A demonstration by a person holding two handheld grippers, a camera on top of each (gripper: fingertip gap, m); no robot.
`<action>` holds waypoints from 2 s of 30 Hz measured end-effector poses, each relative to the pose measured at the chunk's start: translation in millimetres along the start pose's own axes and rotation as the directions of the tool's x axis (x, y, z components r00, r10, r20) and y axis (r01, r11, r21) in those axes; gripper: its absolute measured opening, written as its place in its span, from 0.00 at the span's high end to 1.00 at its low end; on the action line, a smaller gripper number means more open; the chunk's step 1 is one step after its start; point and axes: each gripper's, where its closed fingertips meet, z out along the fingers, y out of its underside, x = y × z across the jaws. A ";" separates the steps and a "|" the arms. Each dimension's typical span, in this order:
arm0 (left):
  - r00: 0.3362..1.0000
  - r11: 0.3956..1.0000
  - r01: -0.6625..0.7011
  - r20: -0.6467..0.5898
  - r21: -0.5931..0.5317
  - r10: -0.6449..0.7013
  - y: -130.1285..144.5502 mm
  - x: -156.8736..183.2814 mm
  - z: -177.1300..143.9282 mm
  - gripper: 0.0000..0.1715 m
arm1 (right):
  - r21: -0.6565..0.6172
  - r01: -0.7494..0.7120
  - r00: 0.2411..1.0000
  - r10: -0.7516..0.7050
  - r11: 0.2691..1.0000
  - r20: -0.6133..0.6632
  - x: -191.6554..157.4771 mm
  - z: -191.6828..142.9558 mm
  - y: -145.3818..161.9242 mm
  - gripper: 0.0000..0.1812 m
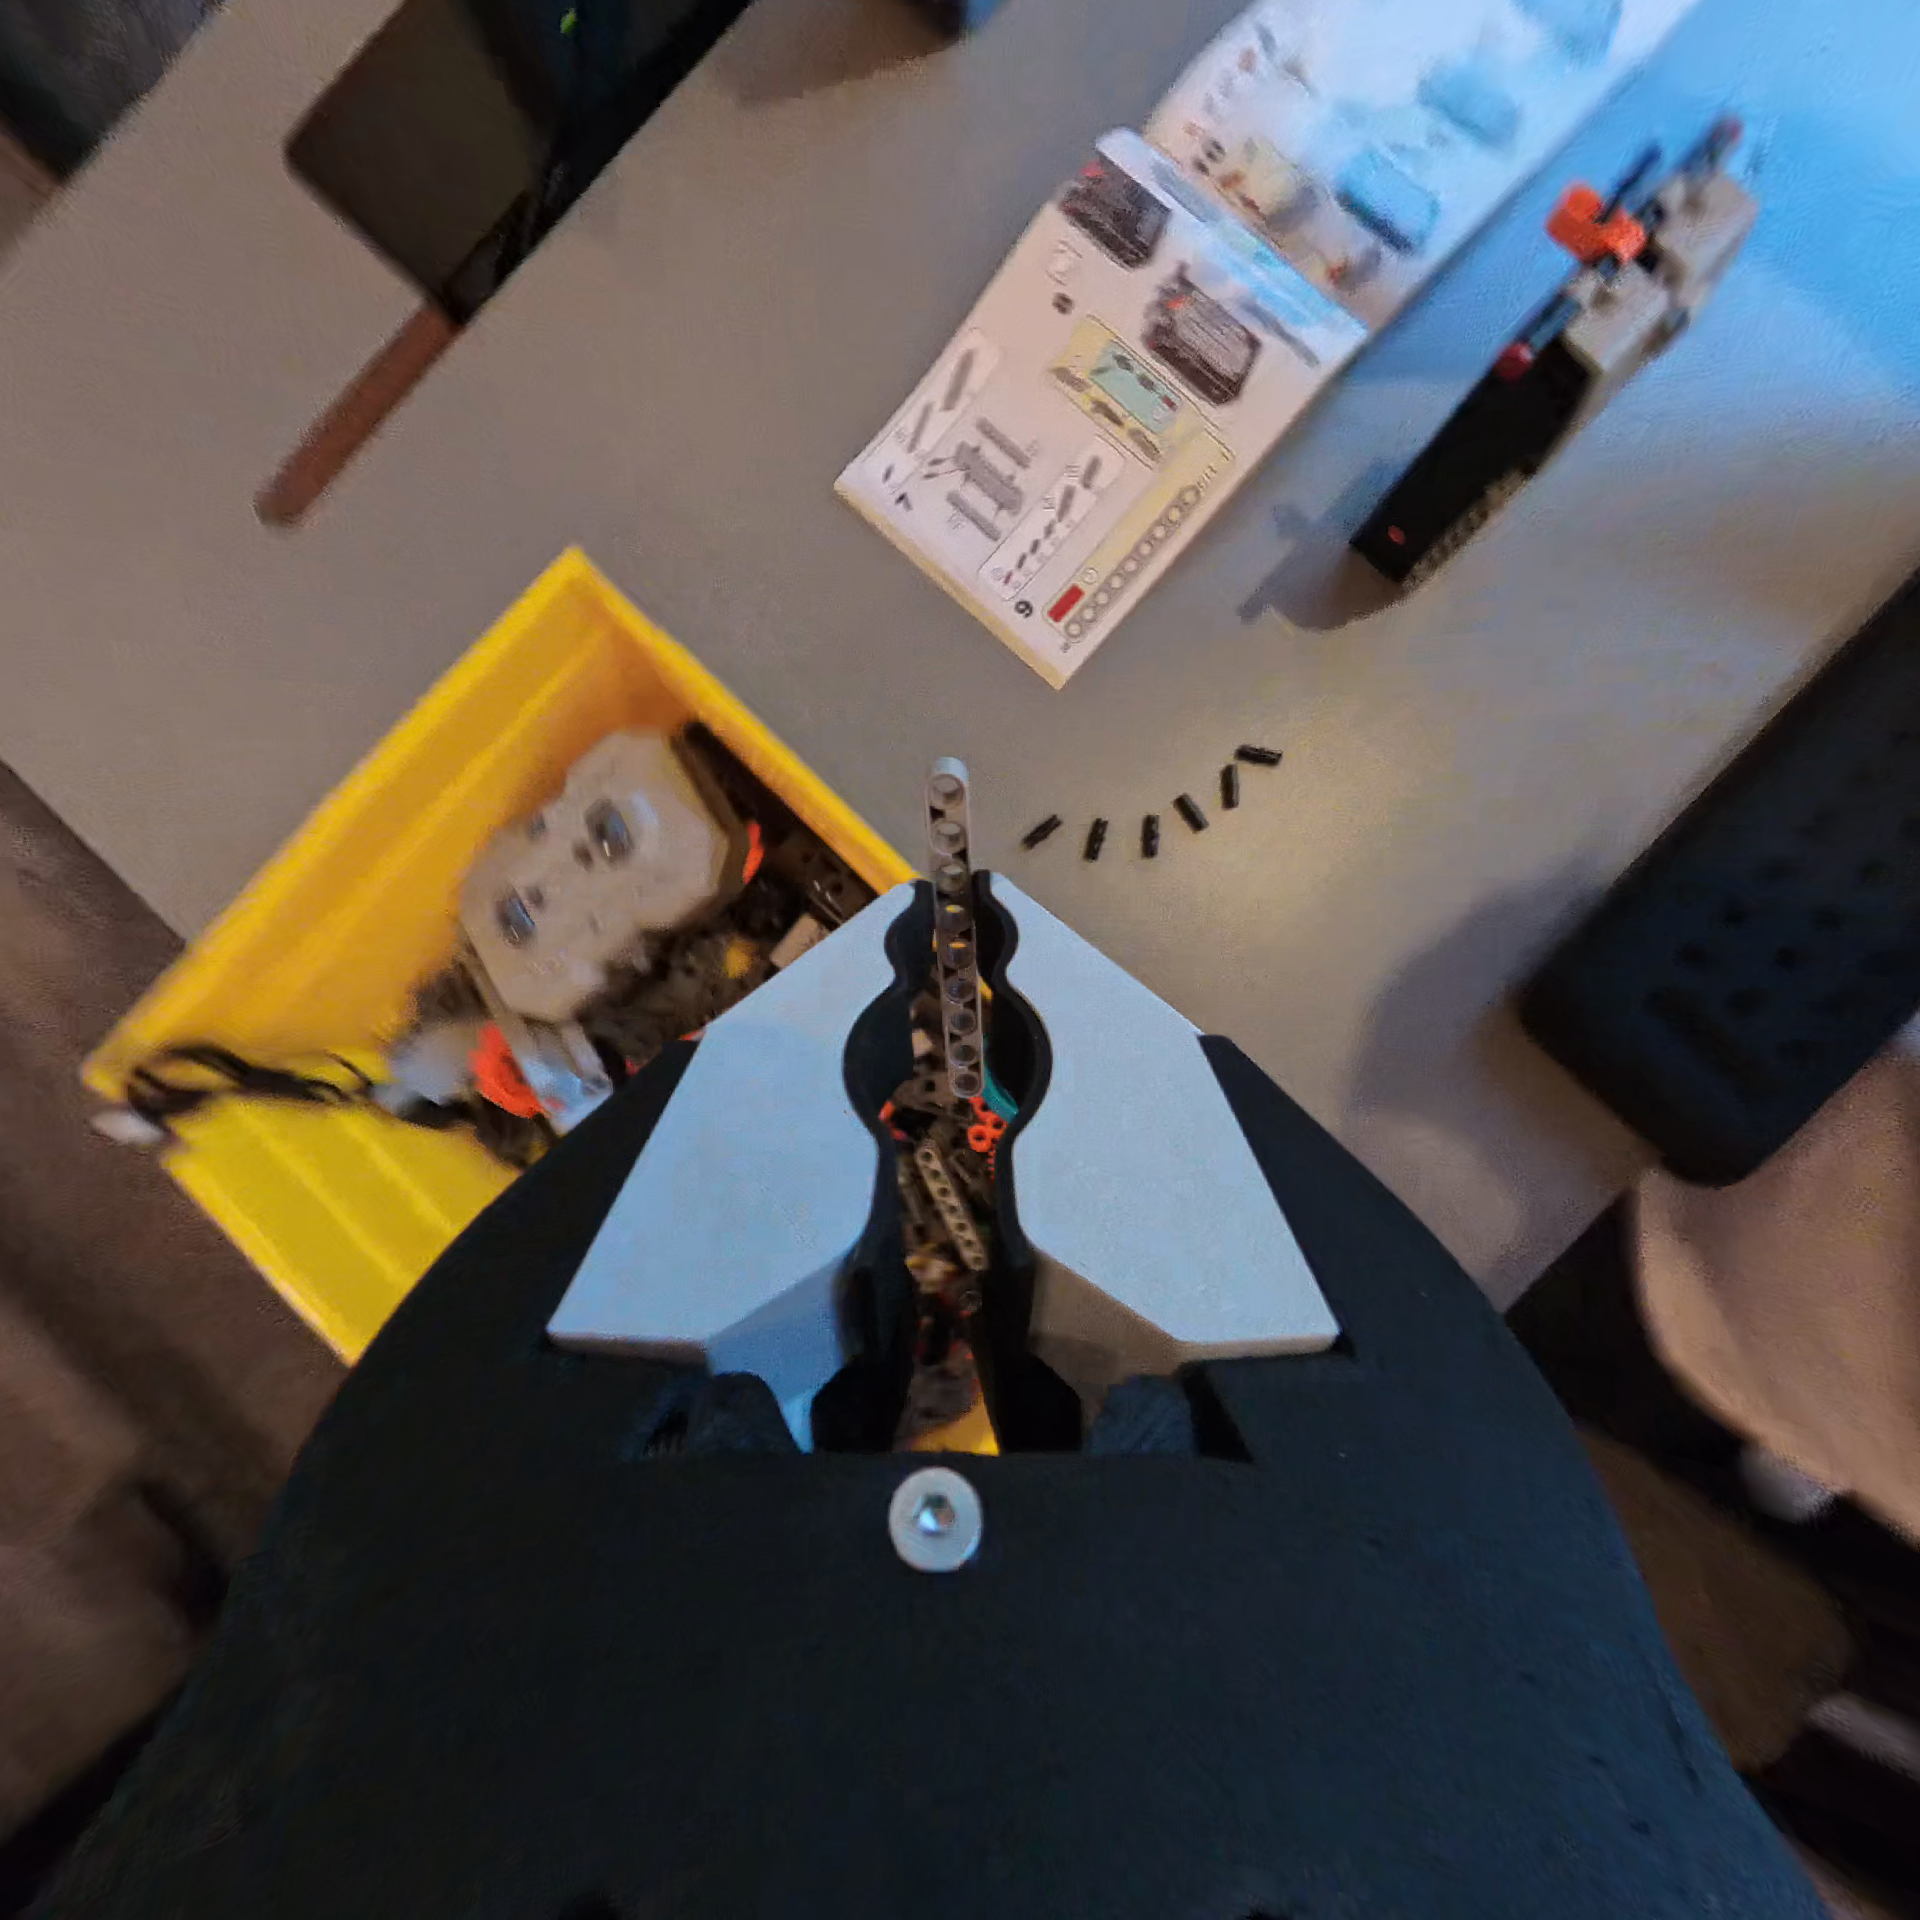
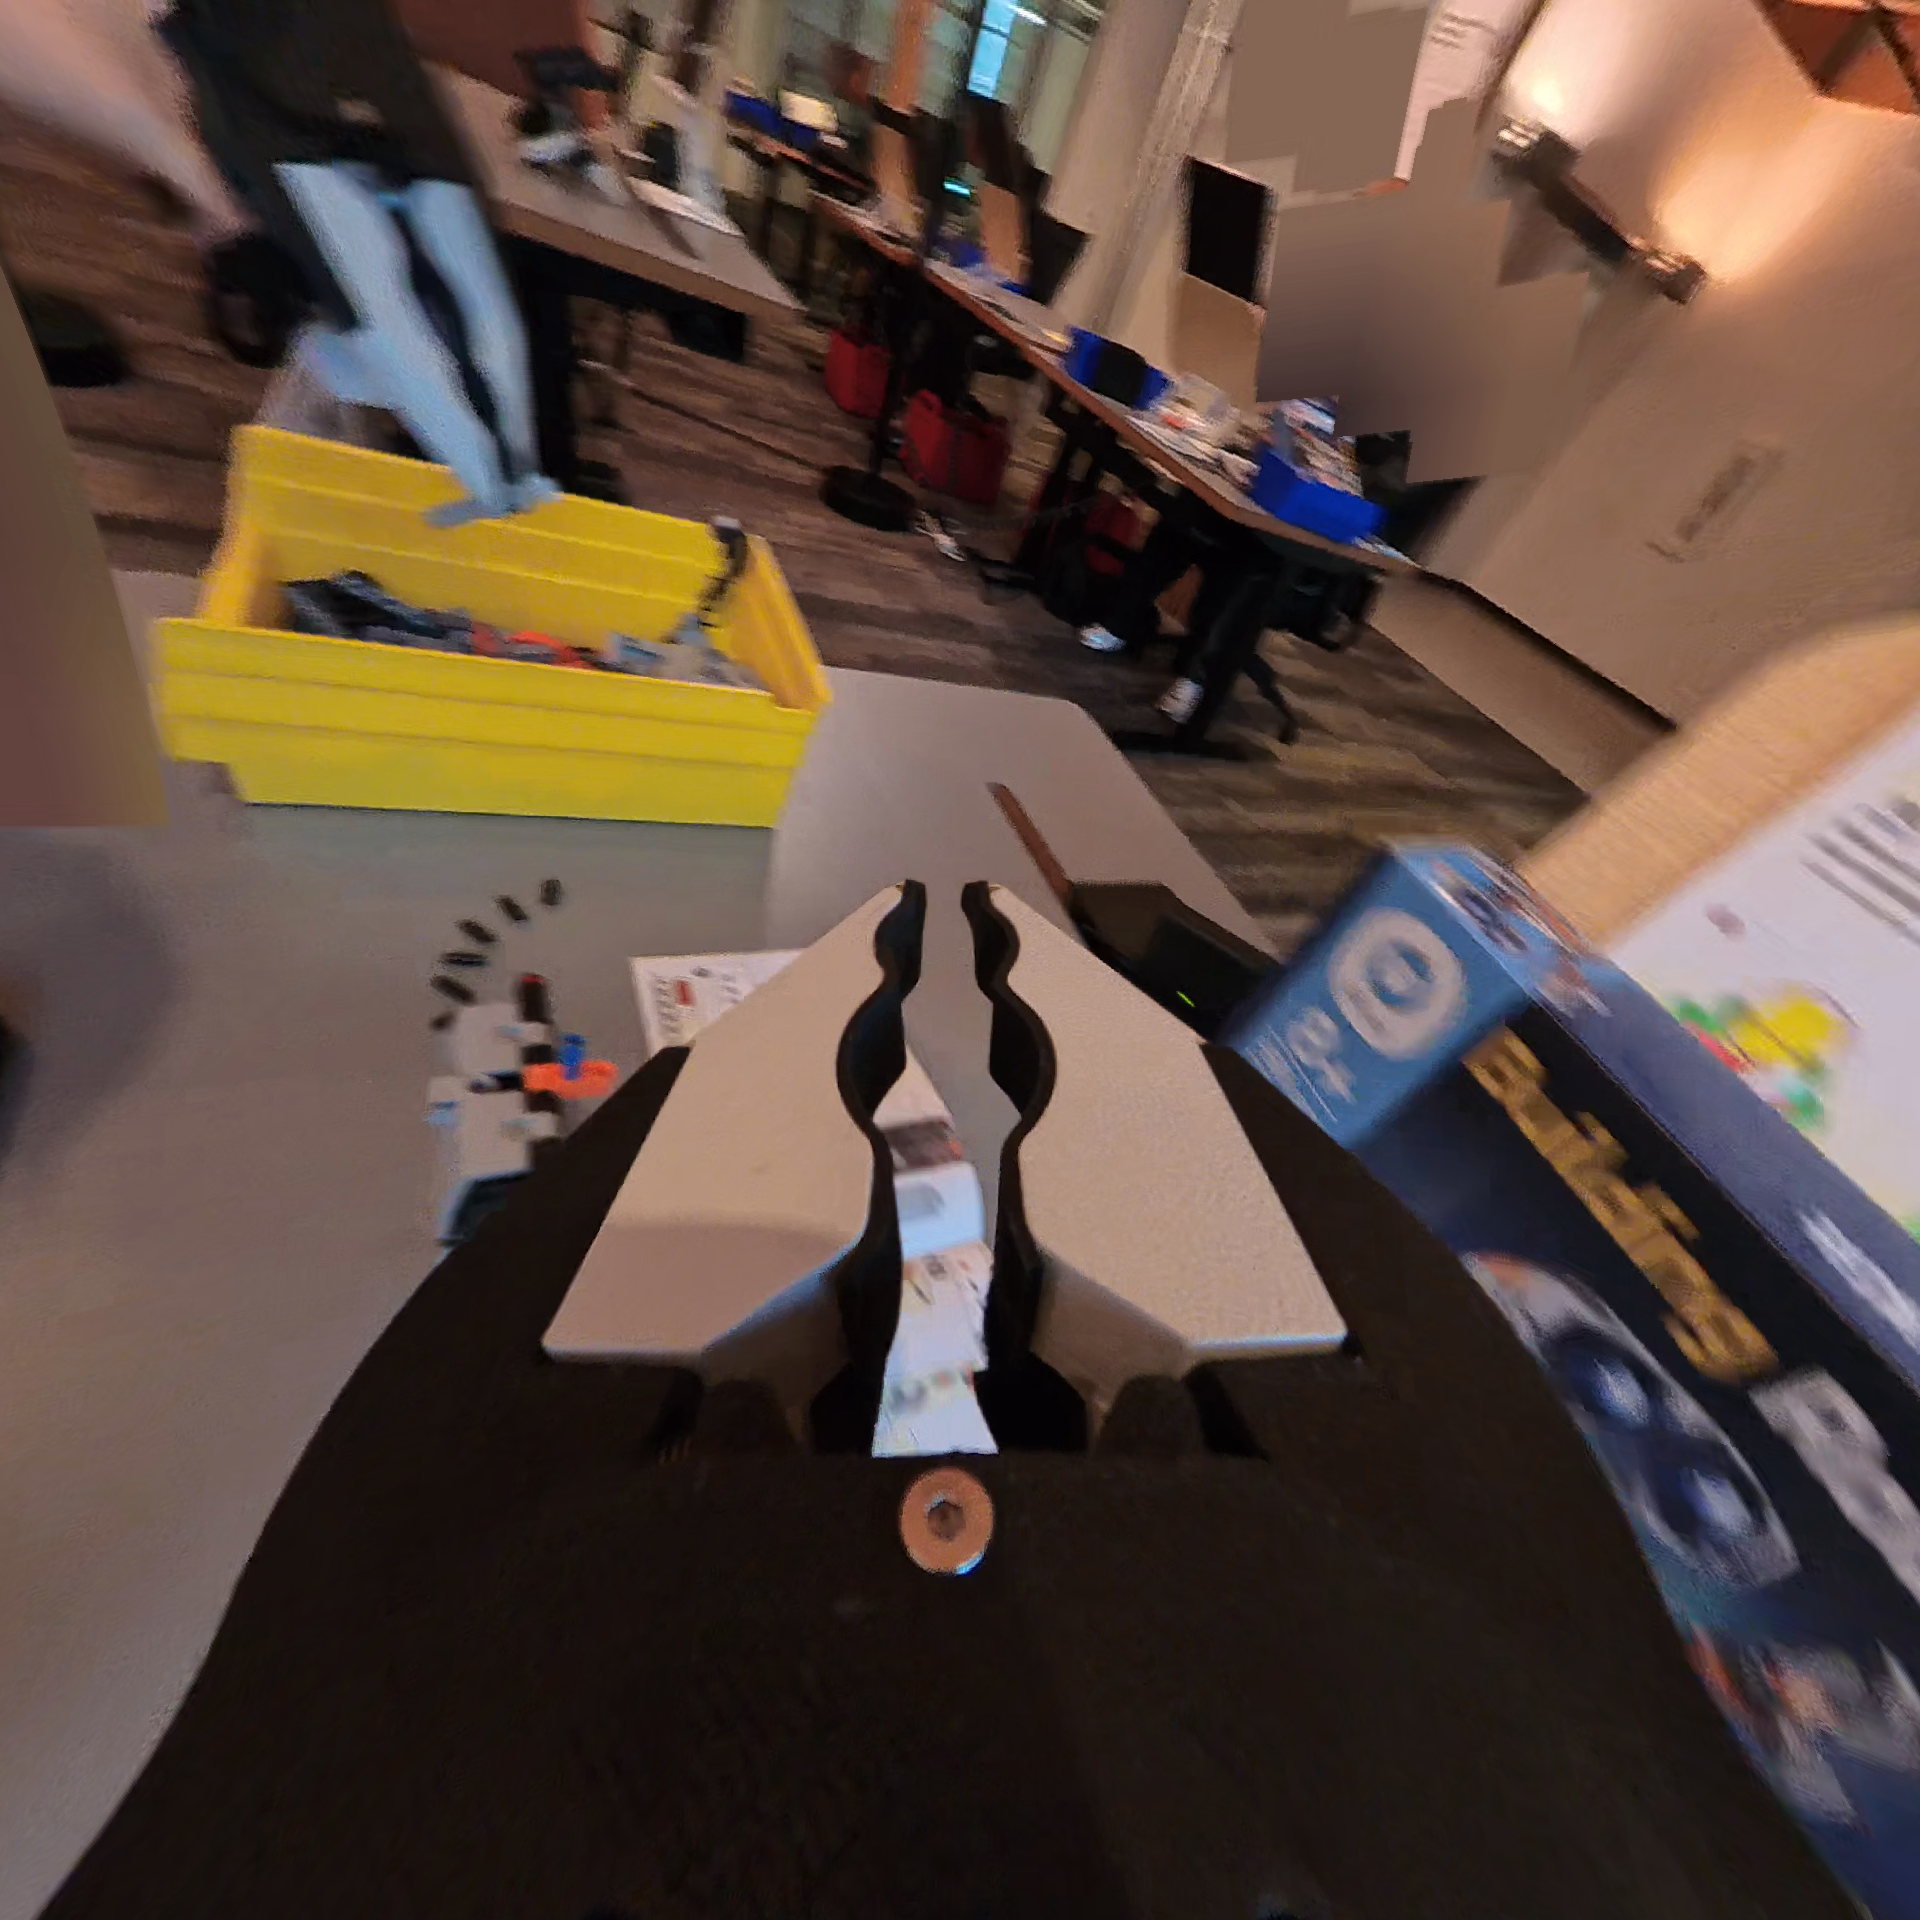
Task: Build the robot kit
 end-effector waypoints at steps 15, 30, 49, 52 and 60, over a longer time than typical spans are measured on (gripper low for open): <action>0.732 0.726 -0.675 0.004 -0.134 0.681 -86.7 114.7 39.4 0.97 | 0.064 0.145 0.914 -0.158 0.987 0.373 -125.2 71.5 -25.7 0.89; 0.728 0.725 -0.686 0.031 0.061 0.685 -163.1 135.5 23.8 0.89 | 0.113 0.168 0.963 -0.188 0.979 0.194 -71.5 33.5 -38.0 0.97; 0.994 0.702 0.025 -0.094 0.712 0.060 -181.4 93.7 -31.3 0.80 | 0.124 0.179 0.983 -0.184 0.976 0.029 -14.4 -17.2 -19.5 0.96; 0.998 0.707 -0.064 0.033 0.704 0.057 -182.7 81.5 -36.8 0.81 | 0.170 0.167 0.985 -0.174 0.971 0.023 -10.3 -27.0 -24.0 0.96; 1.000 0.686 -0.008 0.019 0.727 -0.009 -180.5 71.2 -49.7 0.91 | 0.258 0.148 0.983 -0.171 0.955 0.070 -17.9 -32.5 -33.0 0.96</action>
